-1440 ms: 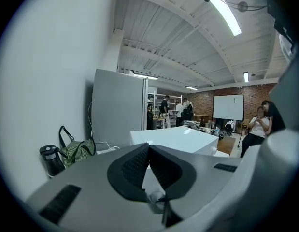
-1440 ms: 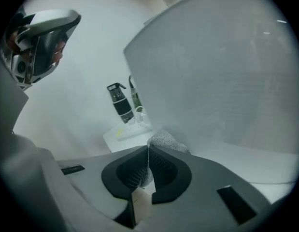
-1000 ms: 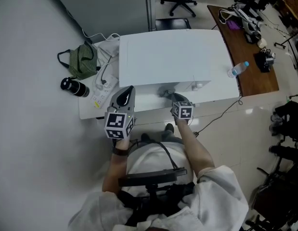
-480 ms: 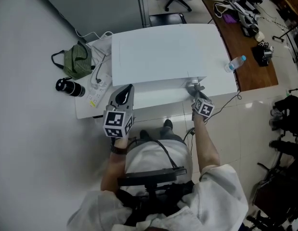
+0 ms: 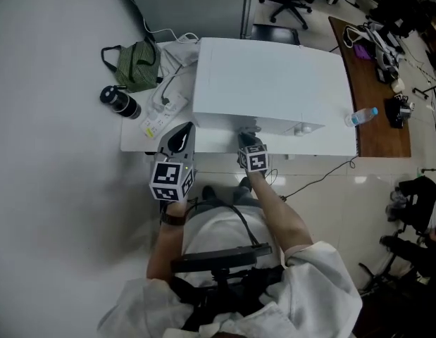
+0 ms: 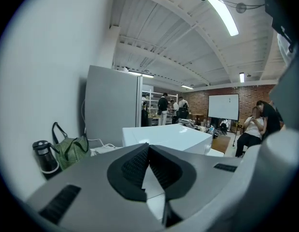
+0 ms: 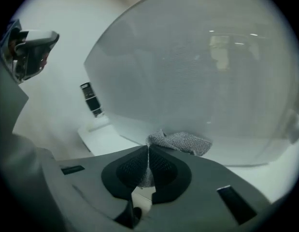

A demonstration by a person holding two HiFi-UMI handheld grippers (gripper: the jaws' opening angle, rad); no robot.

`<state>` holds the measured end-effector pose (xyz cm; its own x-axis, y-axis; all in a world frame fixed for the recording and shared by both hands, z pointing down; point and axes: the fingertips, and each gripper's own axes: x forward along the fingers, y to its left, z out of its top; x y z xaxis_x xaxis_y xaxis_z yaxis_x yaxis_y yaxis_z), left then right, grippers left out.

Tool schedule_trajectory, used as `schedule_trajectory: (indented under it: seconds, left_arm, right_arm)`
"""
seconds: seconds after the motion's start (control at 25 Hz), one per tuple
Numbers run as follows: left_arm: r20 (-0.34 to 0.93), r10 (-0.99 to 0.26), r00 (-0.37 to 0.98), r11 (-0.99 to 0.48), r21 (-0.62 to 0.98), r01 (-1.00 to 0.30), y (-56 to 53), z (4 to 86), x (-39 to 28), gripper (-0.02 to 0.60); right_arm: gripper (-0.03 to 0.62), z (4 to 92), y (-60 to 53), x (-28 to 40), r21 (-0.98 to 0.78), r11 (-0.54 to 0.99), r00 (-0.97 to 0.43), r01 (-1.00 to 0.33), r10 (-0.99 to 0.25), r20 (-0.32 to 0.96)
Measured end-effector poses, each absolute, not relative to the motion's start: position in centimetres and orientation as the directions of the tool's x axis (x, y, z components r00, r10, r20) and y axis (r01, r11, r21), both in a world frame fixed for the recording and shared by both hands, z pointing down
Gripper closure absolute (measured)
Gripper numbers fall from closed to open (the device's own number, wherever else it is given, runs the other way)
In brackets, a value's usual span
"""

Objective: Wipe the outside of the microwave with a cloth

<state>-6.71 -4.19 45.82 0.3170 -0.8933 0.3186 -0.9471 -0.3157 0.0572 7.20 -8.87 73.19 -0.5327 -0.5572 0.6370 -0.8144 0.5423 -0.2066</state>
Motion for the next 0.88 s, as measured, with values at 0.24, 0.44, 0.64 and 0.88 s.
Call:
schedule_trajectory:
  seconds: [0.24,0.44,0.64,0.88]
  left_arm:
    - [0.296,-0.934,0.202,-0.177,0.107,-0.978,-0.3,46.5,-17.3,0.558]
    - [0.263,-0.951,0.161,-0.122,0.158,-0.980,3.1,46.9,-24.7,0.558]
    - [0.227,-0.961,0.160,-0.114,0.203,-0.973,4.7,47.0,-29.1,0.558]
    - [0.200,-0.968,0.153,-0.115,0.187,-0.975,3.6,45.7,-30.3,0.558]
  right_arm:
    - [0.588,69.9,-4.5,-11.4,-0.045,0.829,-0.639,-0.557,-0.393,0.661]
    - [0.588,66.0,-2.3,-20.1,0.103,0.904,-0.637,-0.415,-0.370,0.676]
    - [0.588,55.6,-3.1,-22.5,0.211,0.930,-0.690,-0.300,-0.364,0.625]
    - [0.588,43.7,-12.3,-21.5,0.389,0.916,-0.585,-0.101,-0.371,0.721]
